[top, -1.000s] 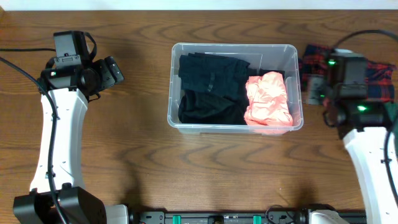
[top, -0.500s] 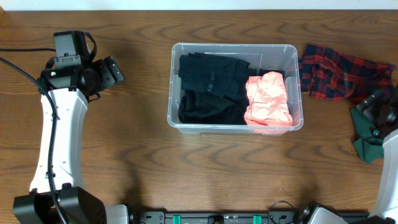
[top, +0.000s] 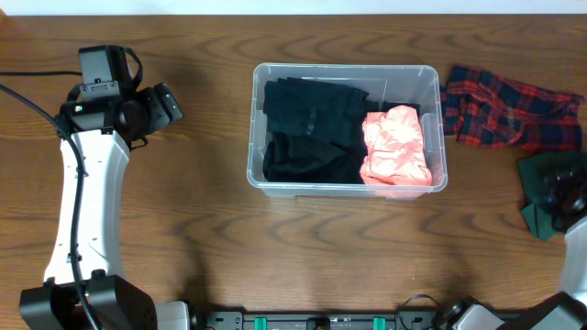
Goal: Pack container
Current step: 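Lower the right gripper onto the folded green garment and grasp it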
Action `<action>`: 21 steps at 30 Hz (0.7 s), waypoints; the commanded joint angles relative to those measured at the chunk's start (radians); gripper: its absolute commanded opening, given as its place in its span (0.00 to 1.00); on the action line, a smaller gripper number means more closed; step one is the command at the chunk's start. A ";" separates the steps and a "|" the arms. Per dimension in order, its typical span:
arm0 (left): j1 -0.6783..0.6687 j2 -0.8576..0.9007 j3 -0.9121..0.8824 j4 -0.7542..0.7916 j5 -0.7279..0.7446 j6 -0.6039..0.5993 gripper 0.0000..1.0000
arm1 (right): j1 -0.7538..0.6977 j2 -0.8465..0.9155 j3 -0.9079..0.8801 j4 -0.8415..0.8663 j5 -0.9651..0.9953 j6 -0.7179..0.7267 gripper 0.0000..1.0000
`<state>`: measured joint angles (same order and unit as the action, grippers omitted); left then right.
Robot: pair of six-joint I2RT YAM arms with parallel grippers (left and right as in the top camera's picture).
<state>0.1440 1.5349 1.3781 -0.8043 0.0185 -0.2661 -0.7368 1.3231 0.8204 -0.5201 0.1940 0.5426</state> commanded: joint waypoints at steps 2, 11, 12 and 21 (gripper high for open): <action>0.003 -0.007 0.004 -0.002 -0.015 -0.002 0.98 | -0.069 0.042 -0.049 0.050 -0.092 0.016 0.99; 0.003 -0.007 0.004 -0.002 -0.015 -0.002 0.98 | -0.095 0.219 -0.053 0.183 -0.218 -0.069 0.99; 0.003 -0.007 0.004 -0.002 -0.015 -0.002 0.98 | -0.095 0.239 -0.053 0.196 -0.218 -0.069 0.99; 0.003 -0.007 0.004 -0.002 -0.015 -0.002 0.98 | -0.095 0.329 -0.053 0.233 -0.221 -0.068 0.99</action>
<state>0.1440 1.5349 1.3781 -0.8043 0.0185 -0.2661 -0.8215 1.6360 0.7734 -0.2878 -0.0200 0.4885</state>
